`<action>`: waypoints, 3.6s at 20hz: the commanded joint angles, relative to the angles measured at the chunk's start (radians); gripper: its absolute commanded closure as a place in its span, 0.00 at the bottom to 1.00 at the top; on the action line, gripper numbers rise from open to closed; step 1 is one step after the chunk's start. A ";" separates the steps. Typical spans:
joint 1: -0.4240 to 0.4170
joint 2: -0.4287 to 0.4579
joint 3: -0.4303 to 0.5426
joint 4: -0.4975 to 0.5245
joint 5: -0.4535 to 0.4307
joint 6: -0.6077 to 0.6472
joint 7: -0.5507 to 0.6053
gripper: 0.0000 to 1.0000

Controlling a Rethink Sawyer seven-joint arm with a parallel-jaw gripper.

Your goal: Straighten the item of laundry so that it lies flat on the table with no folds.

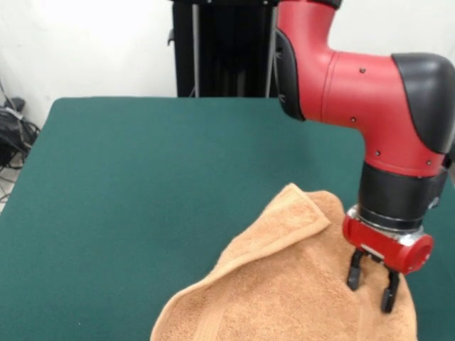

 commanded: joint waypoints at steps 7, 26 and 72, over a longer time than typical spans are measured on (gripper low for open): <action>0.041 0.064 0.225 0.207 0.046 0.058 0.199 0.00; -0.006 0.002 0.248 0.409 -0.017 -0.048 0.174 0.00; -0.094 -0.145 0.408 0.714 0.029 -0.164 0.240 0.00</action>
